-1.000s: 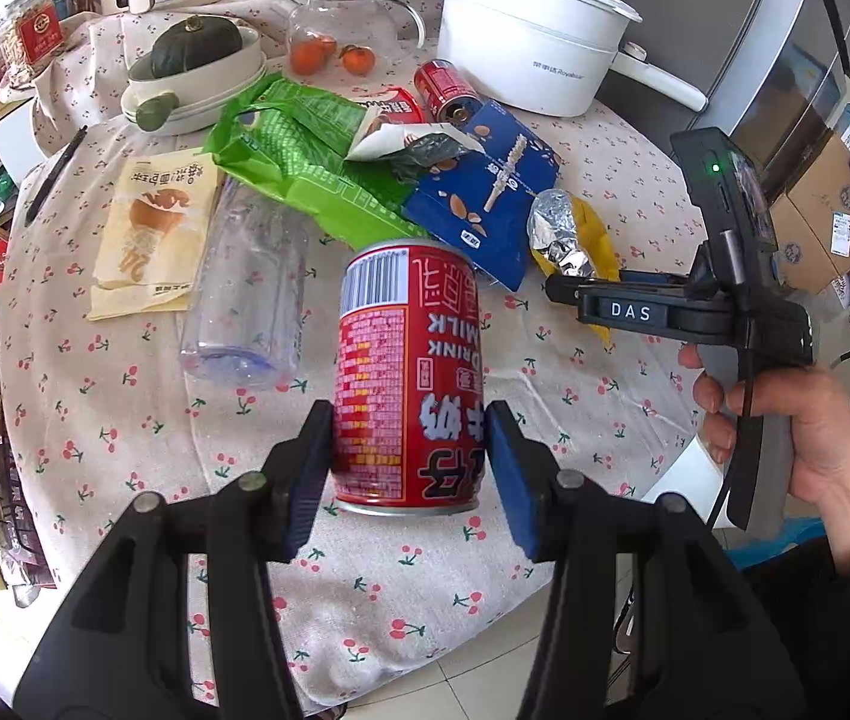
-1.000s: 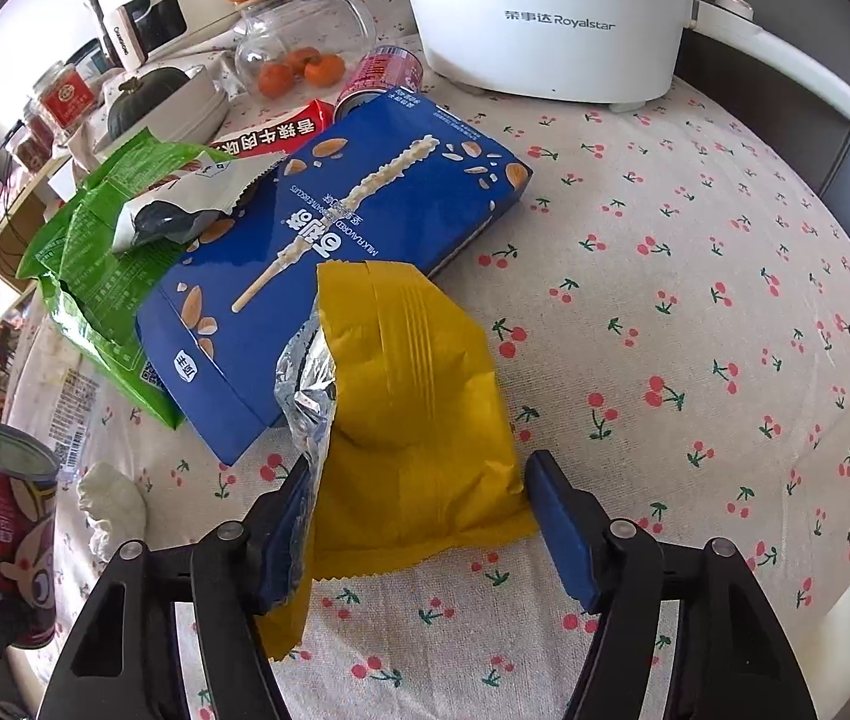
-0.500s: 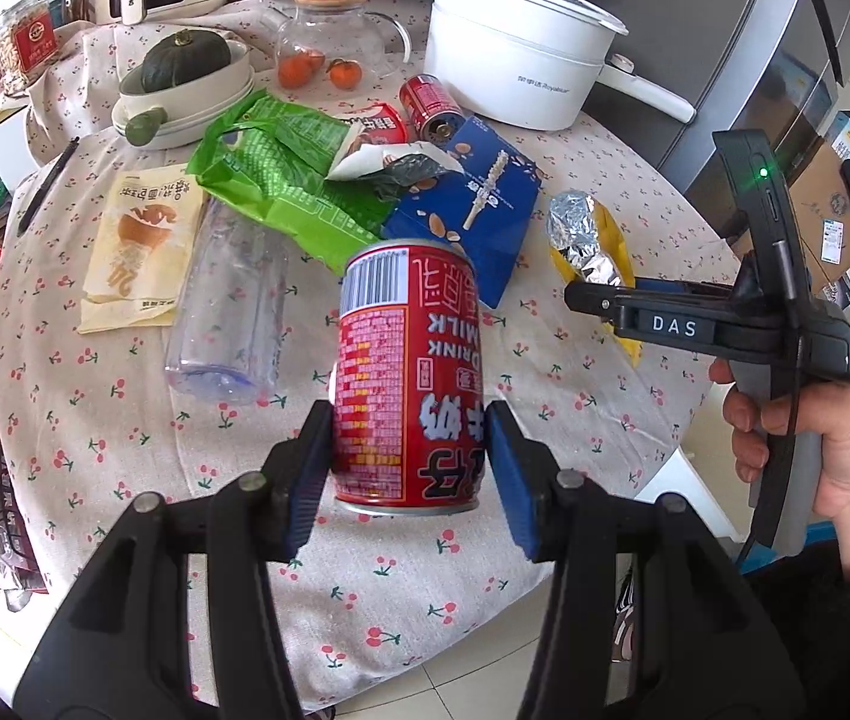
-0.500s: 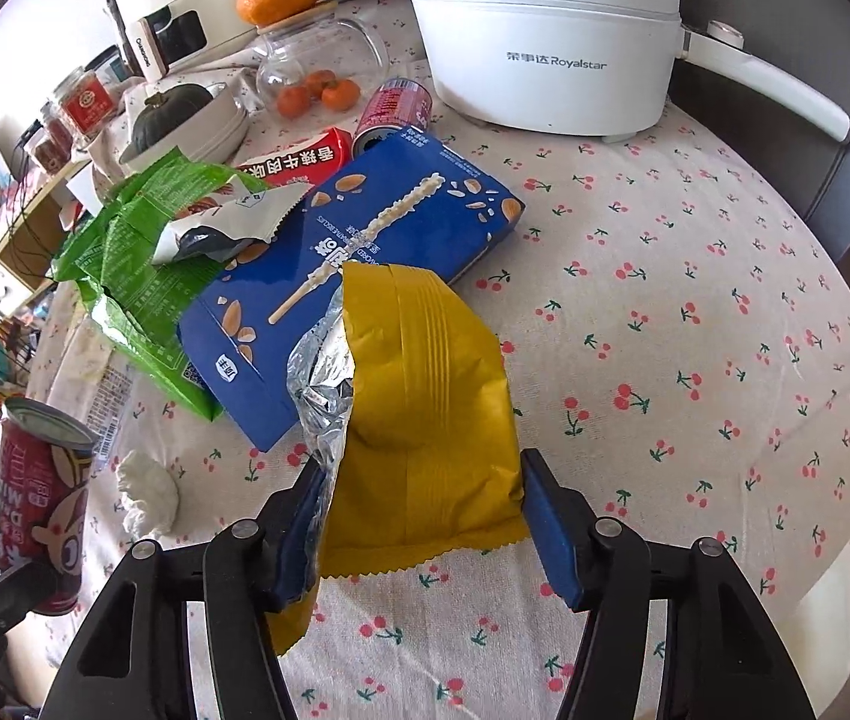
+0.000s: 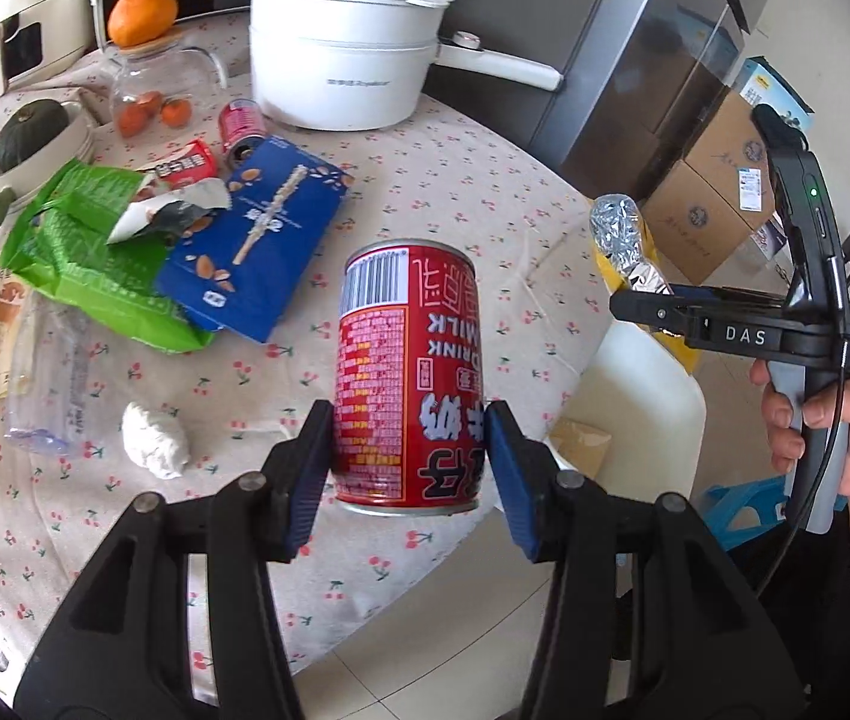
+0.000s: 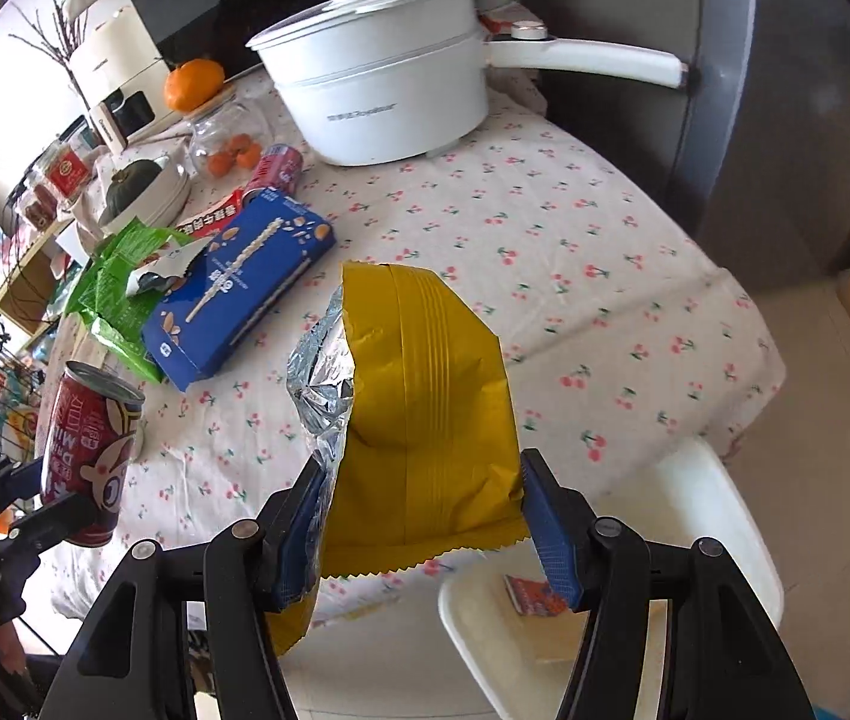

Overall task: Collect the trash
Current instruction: 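Carry the can and yellow bag to the white bin and release both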

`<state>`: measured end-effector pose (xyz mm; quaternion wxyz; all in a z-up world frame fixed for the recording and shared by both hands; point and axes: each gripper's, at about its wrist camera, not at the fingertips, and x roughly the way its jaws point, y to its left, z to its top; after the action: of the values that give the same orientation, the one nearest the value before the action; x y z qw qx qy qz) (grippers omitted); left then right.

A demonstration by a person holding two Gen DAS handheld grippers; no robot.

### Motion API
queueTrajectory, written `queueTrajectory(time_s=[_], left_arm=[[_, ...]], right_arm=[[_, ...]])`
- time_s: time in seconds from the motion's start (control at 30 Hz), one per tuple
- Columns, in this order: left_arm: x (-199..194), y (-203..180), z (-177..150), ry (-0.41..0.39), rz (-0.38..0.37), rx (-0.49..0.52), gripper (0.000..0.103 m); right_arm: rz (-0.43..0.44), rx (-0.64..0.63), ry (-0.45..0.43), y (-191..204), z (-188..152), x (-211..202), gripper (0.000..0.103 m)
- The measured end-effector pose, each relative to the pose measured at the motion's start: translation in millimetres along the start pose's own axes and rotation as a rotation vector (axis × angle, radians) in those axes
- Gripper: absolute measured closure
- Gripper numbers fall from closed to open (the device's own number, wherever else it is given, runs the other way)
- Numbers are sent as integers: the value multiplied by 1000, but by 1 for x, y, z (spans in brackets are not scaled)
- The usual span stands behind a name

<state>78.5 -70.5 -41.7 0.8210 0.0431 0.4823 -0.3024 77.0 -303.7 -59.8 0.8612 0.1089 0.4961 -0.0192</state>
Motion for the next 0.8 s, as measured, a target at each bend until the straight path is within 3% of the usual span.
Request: queueTrajectory(time_s=[0.4,0.6,0.8], left_arm=[[63,-123,-8,87,-153,215,50],[104,-165,-25,145,-154,321,50],[132,-179,-40,183,-134,383,50]], right_arm=[[-100,199,15,-130,-72,-58,40],[-129,233,57,-157,-90,-59,40],[-149,212,106,-163,-102,-53,40]])
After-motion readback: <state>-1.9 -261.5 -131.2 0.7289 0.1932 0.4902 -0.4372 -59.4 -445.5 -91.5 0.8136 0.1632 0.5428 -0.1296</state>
